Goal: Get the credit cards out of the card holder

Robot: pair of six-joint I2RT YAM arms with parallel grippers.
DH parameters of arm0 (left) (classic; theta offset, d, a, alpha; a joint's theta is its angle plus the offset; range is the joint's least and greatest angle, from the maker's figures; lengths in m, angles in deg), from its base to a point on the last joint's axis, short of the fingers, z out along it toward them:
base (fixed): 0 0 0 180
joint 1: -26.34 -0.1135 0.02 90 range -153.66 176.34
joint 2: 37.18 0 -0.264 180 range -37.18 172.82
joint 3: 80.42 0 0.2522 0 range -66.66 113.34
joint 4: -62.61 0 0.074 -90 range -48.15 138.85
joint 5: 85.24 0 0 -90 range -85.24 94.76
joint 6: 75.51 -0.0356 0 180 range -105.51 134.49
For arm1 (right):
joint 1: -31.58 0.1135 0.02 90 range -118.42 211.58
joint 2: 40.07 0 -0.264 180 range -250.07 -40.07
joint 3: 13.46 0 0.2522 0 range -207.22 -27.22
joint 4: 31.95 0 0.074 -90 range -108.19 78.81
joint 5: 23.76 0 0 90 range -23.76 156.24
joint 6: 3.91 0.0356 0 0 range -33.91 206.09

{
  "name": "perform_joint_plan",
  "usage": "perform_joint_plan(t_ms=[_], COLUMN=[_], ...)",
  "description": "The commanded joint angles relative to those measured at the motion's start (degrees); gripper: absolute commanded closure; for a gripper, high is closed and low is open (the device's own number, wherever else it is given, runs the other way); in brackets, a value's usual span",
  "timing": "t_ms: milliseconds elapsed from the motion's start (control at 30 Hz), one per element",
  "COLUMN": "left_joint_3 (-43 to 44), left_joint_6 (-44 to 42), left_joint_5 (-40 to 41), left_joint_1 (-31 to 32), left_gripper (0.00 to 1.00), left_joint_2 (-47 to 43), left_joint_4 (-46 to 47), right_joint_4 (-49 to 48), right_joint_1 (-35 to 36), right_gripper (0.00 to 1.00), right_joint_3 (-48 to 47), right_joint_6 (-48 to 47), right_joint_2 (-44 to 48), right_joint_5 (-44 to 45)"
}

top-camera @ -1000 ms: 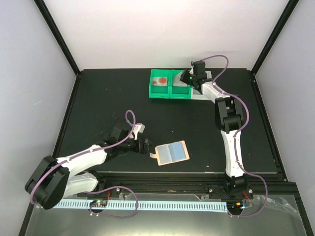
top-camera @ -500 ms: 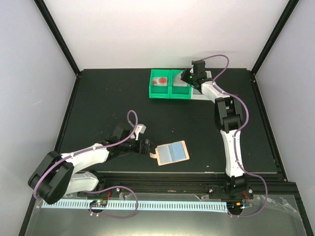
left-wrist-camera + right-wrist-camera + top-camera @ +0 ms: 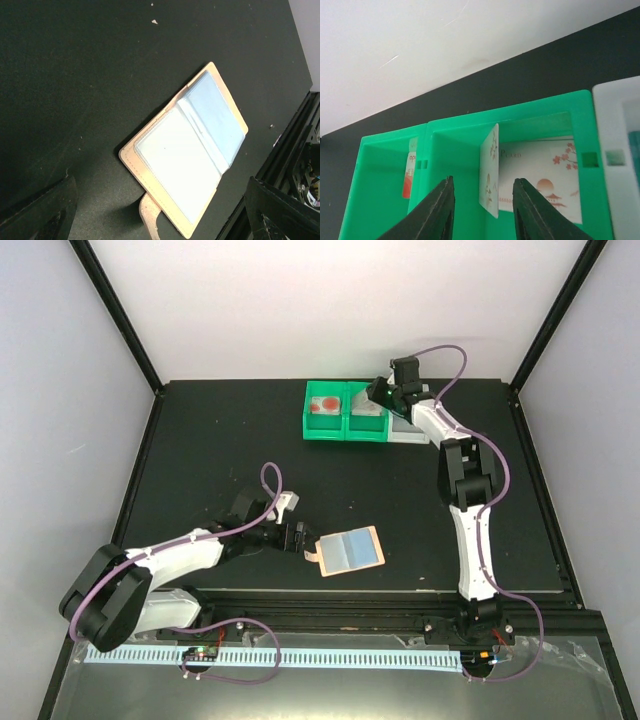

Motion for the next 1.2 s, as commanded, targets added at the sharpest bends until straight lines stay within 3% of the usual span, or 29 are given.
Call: perform_joint_plan(t_ms=[0,100,333,767,967,1167], left_joint_3=[2.0,1.2,0.5,1.1,1.6,1.5], left_joint_6=[-1.4,-0.9,-0.8,0.0,-0.3,0.4], left_joint_5=[-2.6,-3.5,-3.2,-4.5,-4.6,-4.1], left_joint_1=[-0.3,-0.3,-0.3,-0.3,-0.3,-0.3], left_gripper=[0.08,0.10,0.10,0.09,0.09,0.10], left_joint_2=[0.5,0.2,-1.5,1.0,2.6,4.1], left_joint_4=[-1.2,-0.7,0.5,2.2,2.5,3.0], right_joint_4=[5.1,4.2,1.5,4.3,6.6,7.0], right_joint_1=[-1.1,-1.1,-0.7,-0.1,-0.1,0.0], right_gripper=[0.65,0.71,0.99,0.99,0.99,0.99], right_joint_3=[0.0,3.2,3.7,-4.0,-3.7,-3.9], right_joint_6=[-3.8,-5.9,-5.9,-4.6,-6.1,-6.4], right_joint_2=[7.0,10.1,9.0,-1.5,-1.6,-0.7], right_joint_5=[0.2,-1.5,-10.1,-5.3,1.5,2.6])
